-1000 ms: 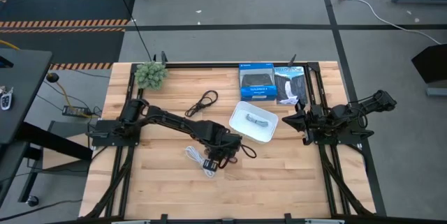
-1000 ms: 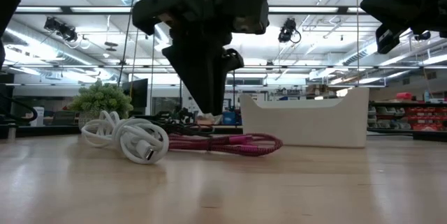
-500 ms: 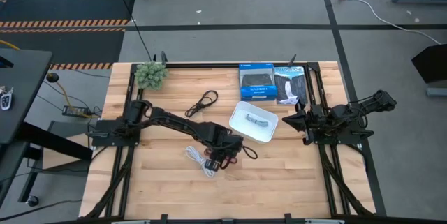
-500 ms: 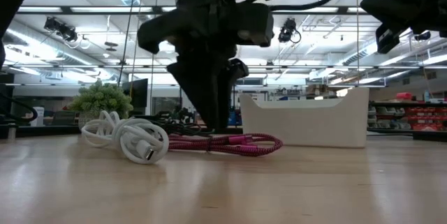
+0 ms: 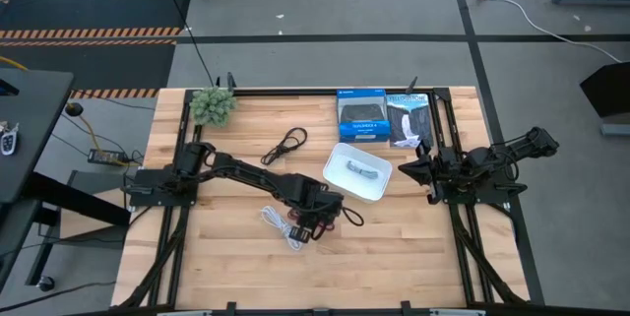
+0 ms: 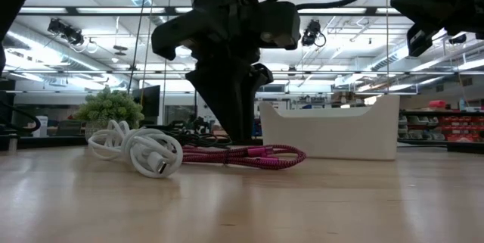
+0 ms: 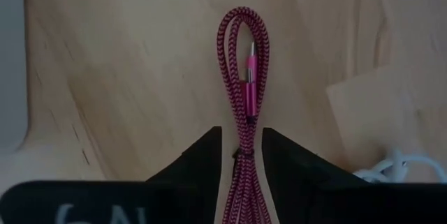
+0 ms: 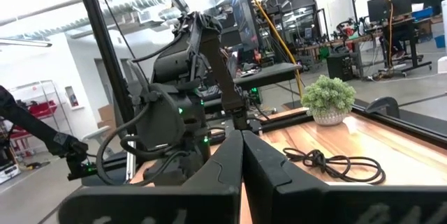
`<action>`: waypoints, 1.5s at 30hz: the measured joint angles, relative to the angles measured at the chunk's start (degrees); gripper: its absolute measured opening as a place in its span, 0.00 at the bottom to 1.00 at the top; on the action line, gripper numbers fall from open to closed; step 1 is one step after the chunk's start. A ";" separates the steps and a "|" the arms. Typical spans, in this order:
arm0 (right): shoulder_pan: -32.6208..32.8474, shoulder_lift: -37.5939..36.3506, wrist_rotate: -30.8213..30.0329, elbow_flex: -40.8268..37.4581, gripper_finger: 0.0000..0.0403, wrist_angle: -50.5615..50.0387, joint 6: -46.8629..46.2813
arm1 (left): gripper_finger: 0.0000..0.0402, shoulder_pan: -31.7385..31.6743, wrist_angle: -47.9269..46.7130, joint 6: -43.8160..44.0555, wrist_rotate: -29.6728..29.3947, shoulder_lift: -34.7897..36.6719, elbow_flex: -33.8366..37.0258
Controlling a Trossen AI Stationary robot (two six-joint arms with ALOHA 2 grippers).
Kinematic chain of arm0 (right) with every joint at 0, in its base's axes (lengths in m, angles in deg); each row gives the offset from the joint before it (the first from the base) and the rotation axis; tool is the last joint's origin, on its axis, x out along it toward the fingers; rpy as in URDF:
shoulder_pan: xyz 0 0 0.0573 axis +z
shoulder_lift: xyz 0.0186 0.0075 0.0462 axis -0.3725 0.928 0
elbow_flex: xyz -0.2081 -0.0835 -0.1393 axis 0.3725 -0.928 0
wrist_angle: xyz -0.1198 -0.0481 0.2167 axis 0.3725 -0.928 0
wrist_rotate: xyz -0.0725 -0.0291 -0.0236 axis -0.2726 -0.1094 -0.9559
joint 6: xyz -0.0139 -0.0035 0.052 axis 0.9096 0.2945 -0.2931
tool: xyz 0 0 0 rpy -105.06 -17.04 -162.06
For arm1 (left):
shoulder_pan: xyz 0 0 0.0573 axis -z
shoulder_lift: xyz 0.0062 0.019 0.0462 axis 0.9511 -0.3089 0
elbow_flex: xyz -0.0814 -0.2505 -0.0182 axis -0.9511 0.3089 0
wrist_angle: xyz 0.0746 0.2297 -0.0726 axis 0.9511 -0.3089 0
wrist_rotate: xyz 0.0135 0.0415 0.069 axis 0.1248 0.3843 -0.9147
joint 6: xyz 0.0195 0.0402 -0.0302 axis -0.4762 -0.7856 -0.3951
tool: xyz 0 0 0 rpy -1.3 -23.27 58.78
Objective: Pick and place USB-C Cables
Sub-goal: Put the red charger cable into the white bin
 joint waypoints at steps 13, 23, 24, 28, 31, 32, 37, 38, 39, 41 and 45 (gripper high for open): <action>0.00 0.00 -0.13 0.00 0.03 -0.20 -0.02 | 0.26 1.53 1.35 -0.08 -4.03 -1.75 -0.01; 0.01 0.00 -0.13 0.01 0.03 -0.03 -0.02 | 0.03 1.35 1.44 -1.53 -2.67 -2.08 -0.08; 0.02 0.00 -0.11 0.01 0.03 -0.04 -0.01 | 0.02 1.35 1.43 -1.56 -2.68 -2.08 -0.09; 0.00 0.00 -0.12 0.00 0.03 -0.02 -0.01 | 0.01 1.34 2.32 -2.11 -2.86 -2.12 -0.09; 0.01 0.00 -0.13 0.01 0.03 -0.03 -0.01 | 0.01 1.00 1.40 -1.93 -2.76 -2.21 -0.62; 0.01 0.00 -0.13 0.02 0.03 -0.03 -0.01 | 0.01 0.96 0.85 -1.90 -2.81 -2.22 -0.88; 0.02 0.00 -0.11 0.00 0.03 -0.04 -0.02 | 0.00 0.83 -1.00 -2.08 -2.79 -2.25 -2.99; 0.02 0.00 -0.11 0.00 0.03 -0.02 -0.02 | 0.00 0.75 -1.67 -2.12 -2.48 -2.25 -3.48; 0.00 0.00 -0.13 0.00 0.03 -0.02 -0.02 | 0.00 0.62 -2.16 -2.12 -1.74 -2.25 -3.89; 0.00 0.00 -0.12 0.00 0.03 -0.04 -0.01 | 0.00 0.38 -2.71 -2.10 -0.92 -2.25 -4.66; 0.00 0.00 -0.11 0.00 0.03 -0.02 -0.02 | 0.00 -0.23 -4.12 -2.72 -0.90 -2.25 -6.90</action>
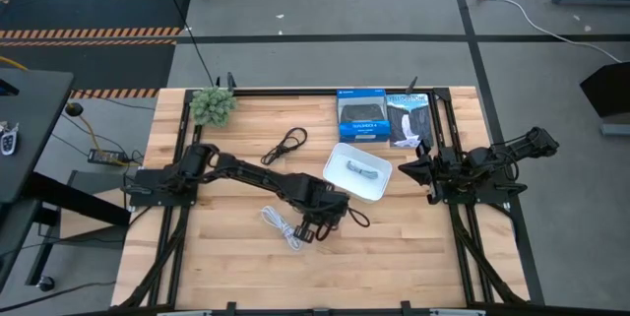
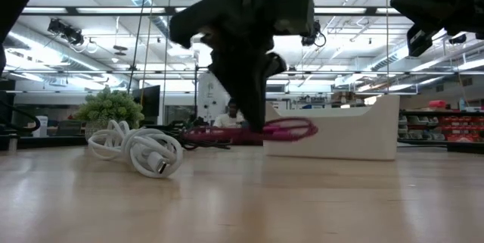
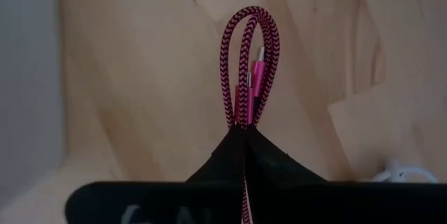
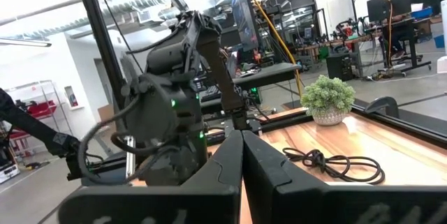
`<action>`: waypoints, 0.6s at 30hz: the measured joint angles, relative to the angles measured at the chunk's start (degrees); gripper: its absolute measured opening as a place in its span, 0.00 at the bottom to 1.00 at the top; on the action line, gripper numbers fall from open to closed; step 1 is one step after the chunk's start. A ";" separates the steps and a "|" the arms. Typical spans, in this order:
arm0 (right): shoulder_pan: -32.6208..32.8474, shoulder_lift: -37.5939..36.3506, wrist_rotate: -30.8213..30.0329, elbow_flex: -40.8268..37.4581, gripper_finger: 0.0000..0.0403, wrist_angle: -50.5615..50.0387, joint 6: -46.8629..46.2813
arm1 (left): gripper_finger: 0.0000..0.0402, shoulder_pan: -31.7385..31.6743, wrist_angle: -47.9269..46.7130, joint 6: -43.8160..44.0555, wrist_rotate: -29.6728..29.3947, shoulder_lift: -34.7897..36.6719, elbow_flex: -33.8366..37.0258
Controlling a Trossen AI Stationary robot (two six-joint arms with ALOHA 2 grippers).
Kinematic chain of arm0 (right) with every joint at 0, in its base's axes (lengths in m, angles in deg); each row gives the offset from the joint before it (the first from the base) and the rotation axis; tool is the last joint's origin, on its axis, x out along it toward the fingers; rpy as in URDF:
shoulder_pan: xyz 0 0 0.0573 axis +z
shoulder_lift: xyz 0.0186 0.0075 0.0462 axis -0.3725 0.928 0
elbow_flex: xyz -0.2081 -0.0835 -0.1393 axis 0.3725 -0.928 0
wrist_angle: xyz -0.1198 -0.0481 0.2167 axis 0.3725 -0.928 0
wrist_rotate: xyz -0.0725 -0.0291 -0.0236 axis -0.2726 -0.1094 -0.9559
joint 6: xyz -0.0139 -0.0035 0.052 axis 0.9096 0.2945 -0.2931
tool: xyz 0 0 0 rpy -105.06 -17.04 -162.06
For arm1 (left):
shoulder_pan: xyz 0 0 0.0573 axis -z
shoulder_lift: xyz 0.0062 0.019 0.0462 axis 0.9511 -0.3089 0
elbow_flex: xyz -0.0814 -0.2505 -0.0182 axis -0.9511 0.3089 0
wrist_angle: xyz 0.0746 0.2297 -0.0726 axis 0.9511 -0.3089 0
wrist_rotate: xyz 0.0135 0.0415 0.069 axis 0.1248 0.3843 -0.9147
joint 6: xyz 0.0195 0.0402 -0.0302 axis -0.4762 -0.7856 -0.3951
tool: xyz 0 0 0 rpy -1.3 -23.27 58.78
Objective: Pick and place USB-C Cables
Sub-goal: Put the red charger cable into the white bin
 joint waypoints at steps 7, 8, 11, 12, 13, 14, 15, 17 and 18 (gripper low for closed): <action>0.00 0.00 0.00 0.00 0.03 -0.02 0.00 | 0.00 -0.43 -3.83 -0.26 0.05 -0.02 -6.02; 0.01 0.00 0.00 0.00 0.03 -0.02 0.00 | 0.00 -0.43 -4.95 -0.26 0.33 -0.02 -7.15; 0.01 0.00 0.00 0.00 0.03 -0.02 0.00 | 0.00 -0.39 -6.79 -0.13 1.03 -0.04 -10.95; 0.00 0.00 0.00 0.00 0.03 -0.02 0.00 | 0.00 -0.40 -7.50 0.06 1.03 -0.04 -12.25; 0.01 0.01 0.00 0.00 0.03 -0.02 0.00 | 0.00 -0.41 -8.45 0.30 1.02 -0.04 -13.54; 0.01 0.00 0.00 0.00 0.03 0.00 0.00 | 0.00 -0.41 -9.00 0.89 0.97 -0.04 -14.75; 0.00 0.00 0.00 0.00 0.03 -0.02 0.00 | 0.00 -0.41 -9.13 1.33 0.86 -0.04 -15.99; 0.00 0.00 0.00 0.00 0.03 0.00 0.00 | 0.00 -0.41 -9.53 1.69 0.74 -0.02 -18.32; 0.00 0.00 0.00 0.01 0.03 -0.02 0.00 | 0.00 -0.41 -10.28 1.69 0.61 -0.03 -19.51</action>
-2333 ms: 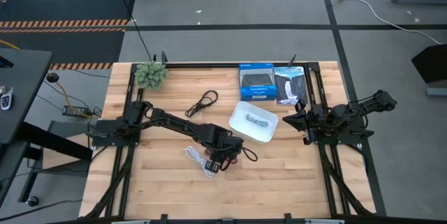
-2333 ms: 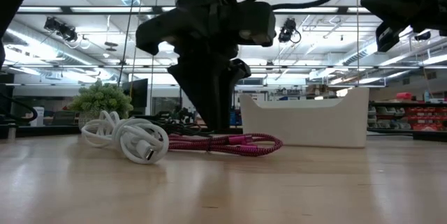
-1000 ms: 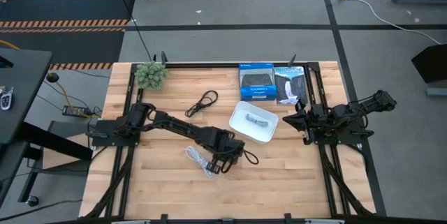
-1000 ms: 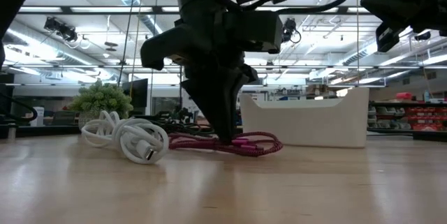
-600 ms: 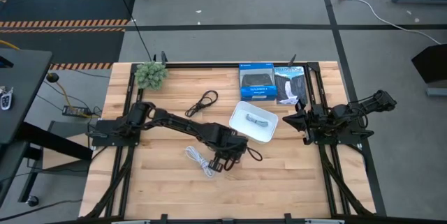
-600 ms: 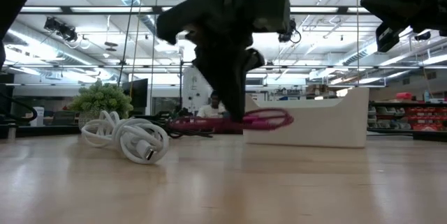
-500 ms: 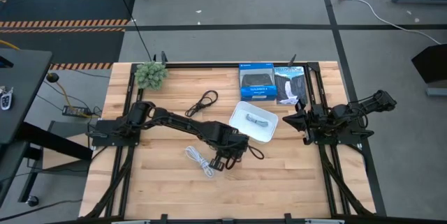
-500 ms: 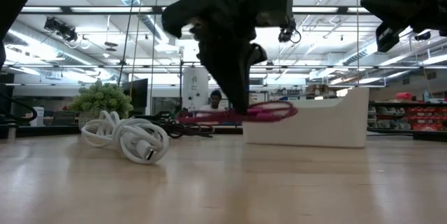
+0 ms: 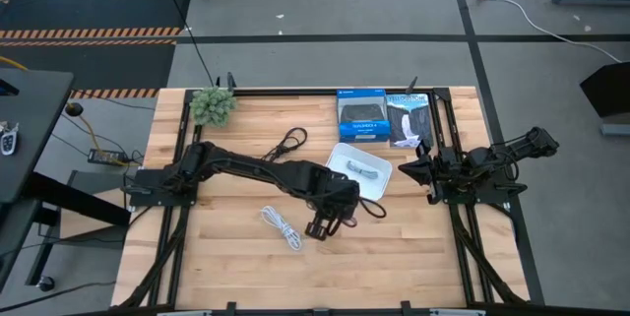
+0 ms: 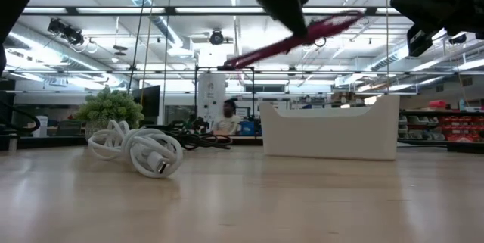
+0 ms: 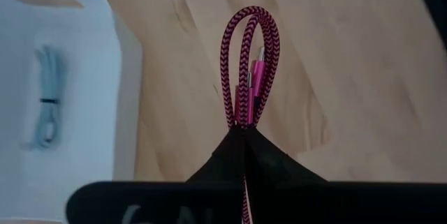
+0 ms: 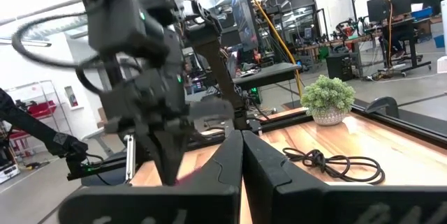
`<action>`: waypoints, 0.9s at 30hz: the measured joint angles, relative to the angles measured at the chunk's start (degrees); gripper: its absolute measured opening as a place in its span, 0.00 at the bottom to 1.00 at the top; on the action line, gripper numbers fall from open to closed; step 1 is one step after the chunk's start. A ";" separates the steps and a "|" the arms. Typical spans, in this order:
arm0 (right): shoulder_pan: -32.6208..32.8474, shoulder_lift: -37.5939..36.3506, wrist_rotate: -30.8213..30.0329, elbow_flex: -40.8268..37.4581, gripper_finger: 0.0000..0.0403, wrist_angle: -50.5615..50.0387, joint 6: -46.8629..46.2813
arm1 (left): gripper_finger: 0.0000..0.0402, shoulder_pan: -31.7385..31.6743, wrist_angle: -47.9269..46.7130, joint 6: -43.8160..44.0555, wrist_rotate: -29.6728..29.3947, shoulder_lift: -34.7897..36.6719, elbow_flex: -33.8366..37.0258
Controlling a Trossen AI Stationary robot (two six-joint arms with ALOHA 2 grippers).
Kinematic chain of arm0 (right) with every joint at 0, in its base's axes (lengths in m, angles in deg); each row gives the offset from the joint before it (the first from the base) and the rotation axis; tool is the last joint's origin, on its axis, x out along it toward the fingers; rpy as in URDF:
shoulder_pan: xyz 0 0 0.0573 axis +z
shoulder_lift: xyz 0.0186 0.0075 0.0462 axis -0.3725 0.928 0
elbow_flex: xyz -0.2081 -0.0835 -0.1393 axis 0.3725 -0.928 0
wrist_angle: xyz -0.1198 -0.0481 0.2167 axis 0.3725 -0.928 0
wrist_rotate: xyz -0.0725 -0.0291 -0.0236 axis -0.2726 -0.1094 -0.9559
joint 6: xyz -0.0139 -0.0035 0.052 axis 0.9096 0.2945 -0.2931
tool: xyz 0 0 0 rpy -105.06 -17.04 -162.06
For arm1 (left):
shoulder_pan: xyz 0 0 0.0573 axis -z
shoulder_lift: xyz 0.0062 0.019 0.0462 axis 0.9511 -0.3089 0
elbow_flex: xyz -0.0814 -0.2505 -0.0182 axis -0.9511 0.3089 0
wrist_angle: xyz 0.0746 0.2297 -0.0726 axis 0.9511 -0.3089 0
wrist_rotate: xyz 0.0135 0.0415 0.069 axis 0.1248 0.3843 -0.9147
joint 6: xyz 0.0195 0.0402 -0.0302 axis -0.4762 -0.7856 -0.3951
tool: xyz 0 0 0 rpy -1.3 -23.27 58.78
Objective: Pick and place USB-C Cables
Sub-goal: Put the red charger cable into the white bin
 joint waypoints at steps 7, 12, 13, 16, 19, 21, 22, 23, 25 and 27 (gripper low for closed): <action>0.00 0.00 0.00 -0.01 0.03 0.00 0.00 | 0.00 -0.55 -5.26 -0.04 -1.86 0.03 -6.35; 0.01 0.00 0.00 -0.01 0.03 0.00 0.00 | 0.00 -1.61 -7.40 -0.29 -2.52 -0.04 -9.63; 0.00 0.00 0.00 -0.01 0.03 0.01 0.00 | 0.00 -1.84 -7.53 -0.42 -2.93 -0.05 -10.44; 0.00 0.00 0.00 -0.01 0.03 0.00 0.00 | 0.00 -2.92 -7.38 -0.44 -3.98 0.11 -12.41; 0.00 0.00 0.00 -0.01 0.03 0.00 0.00 | 0.00 -4.23 -7.03 -0.46 -4.66 0.08 -14.30; 0.01 0.00 0.00 -0.01 0.03 0.00 0.00 | 0.00 -5.05 -6.50 -0.48 -4.93 0.10 -15.13; 0.00 0.00 0.00 -0.01 0.03 0.00 0.01 | 0.00 -5.46 -6.62 -0.48 -4.93 0.10 -15.44; 0.00 0.00 0.00 -0.01 0.03 0.00 0.00 | 0.00 -5.80 -6.66 -0.48 -4.94 0.08 -15.73; 0.00 0.00 0.00 -0.01 0.03 0.02 0.02 | 0.00 -6.39 -6.00 -0.60 -4.97 0.10 -15.93; 0.00 0.00 0.00 -0.01 0.03 0.00 0.00 | 0.00 -6.84 -5.76 -1.52 -5.17 0.10 -15.93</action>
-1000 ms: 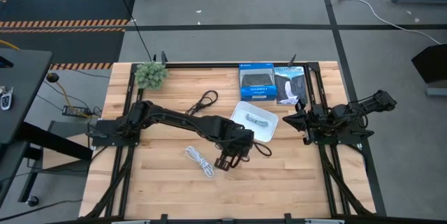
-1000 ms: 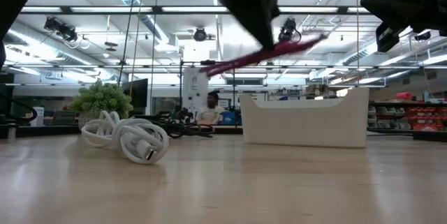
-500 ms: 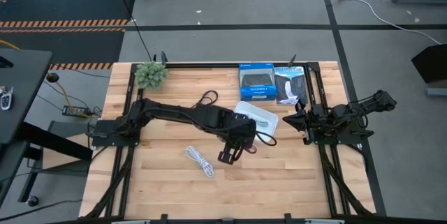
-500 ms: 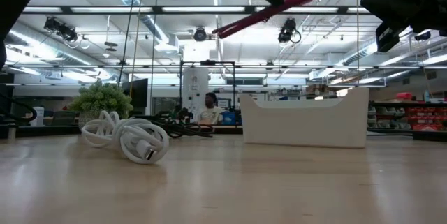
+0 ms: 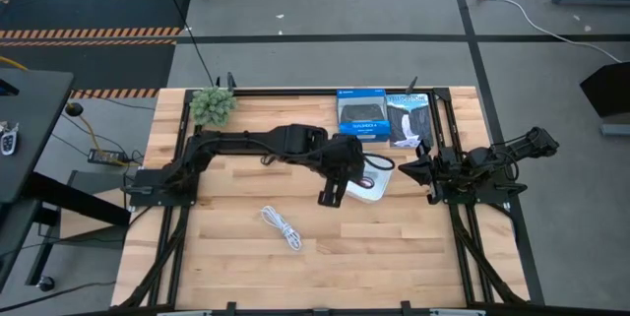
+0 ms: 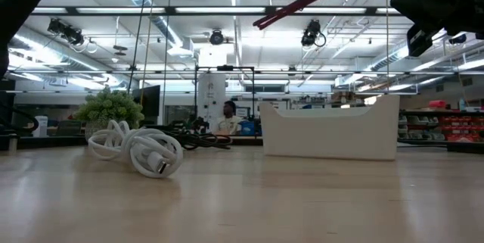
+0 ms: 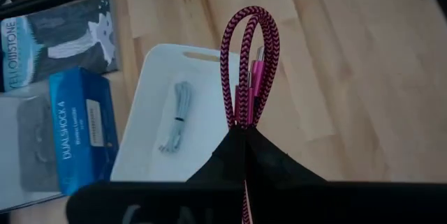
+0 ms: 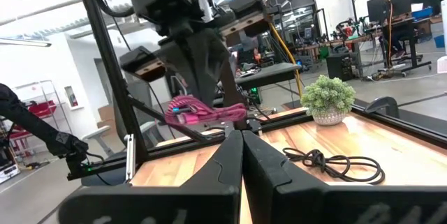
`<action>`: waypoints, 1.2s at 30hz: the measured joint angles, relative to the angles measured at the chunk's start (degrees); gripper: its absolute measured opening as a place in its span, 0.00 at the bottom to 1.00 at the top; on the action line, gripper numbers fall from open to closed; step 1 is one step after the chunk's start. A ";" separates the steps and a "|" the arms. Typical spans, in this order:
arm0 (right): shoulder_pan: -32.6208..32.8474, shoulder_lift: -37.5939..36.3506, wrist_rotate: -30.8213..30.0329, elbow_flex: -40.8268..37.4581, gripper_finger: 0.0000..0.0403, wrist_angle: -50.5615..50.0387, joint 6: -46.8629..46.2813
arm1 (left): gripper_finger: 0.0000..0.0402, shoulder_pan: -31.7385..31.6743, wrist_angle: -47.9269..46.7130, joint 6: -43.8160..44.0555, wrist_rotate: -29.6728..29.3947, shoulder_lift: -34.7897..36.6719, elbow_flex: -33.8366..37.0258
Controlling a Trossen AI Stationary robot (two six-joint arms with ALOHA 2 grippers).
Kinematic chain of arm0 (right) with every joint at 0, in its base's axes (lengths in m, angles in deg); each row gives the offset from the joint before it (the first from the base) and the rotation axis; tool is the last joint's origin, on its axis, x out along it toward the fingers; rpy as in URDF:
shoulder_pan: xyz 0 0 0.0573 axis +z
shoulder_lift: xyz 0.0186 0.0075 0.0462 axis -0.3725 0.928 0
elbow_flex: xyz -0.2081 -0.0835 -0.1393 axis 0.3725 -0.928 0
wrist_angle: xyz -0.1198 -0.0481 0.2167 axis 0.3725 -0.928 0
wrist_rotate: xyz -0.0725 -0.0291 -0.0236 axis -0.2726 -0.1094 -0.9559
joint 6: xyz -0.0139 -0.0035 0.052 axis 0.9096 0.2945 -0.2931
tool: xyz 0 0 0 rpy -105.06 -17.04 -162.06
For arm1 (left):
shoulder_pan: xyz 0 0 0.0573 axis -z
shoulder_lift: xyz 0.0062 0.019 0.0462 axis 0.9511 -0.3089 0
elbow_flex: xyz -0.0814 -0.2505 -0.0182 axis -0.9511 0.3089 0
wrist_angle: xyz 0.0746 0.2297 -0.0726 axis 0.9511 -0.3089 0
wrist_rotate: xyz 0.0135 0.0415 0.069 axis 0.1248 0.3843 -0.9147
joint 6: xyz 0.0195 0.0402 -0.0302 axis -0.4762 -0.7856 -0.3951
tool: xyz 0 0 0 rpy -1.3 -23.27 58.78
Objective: Pick and place USB-C Cables
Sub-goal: Put the red charger cable into the white bin
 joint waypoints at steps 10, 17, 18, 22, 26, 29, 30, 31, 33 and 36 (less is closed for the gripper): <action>0.00 0.00 0.02 0.00 0.03 0.00 0.00 | 0.00 -0.84 6.08 -6.18 -1.60 -0.02 0.02; 0.00 0.00 0.00 0.00 0.03 0.01 0.00 | 0.00 -2.87 11.94 -10.19 -1.64 -0.02 0.02; 0.00 0.00 0.02 0.00 0.03 0.01 0.00 | 0.00 -3.25 12.68 -10.67 -1.38 -0.02 0.02; 0.00 0.00 0.01 0.00 0.03 0.02 0.00 | 0.00 -4.93 16.45 -11.60 1.27 -0.72 0.02; 0.02 0.00 0.02 0.00 0.03 0.04 0.00 | 0.00 -6.25 17.99 -11.63 3.78 -2.84 0.07; 0.02 0.00 0.02 0.00 0.03 -0.07 0.00 | 0.00 -6.73 17.68 -12.86 4.14 -4.72 0.13; 0.02 0.00 0.04 0.00 0.03 0.13 0.00 | 0.00 -6.77 18.16 -13.49 4.14 -5.45 0.13; 0.00 0.00 0.02 0.00 0.03 0.21 0.00 | 0.00 -6.93 18.39 -13.82 4.14 -5.94 0.11; 0.02 0.00 0.04 0.02 0.03 0.04 0.00 | 0.00 -7.01 18.37 -13.91 4.73 -7.16 0.12; 0.01 0.00 0.04 0.01 0.03 0.04 0.00 | 0.00 -7.42 17.67 -13.66 7.06 -8.68 0.13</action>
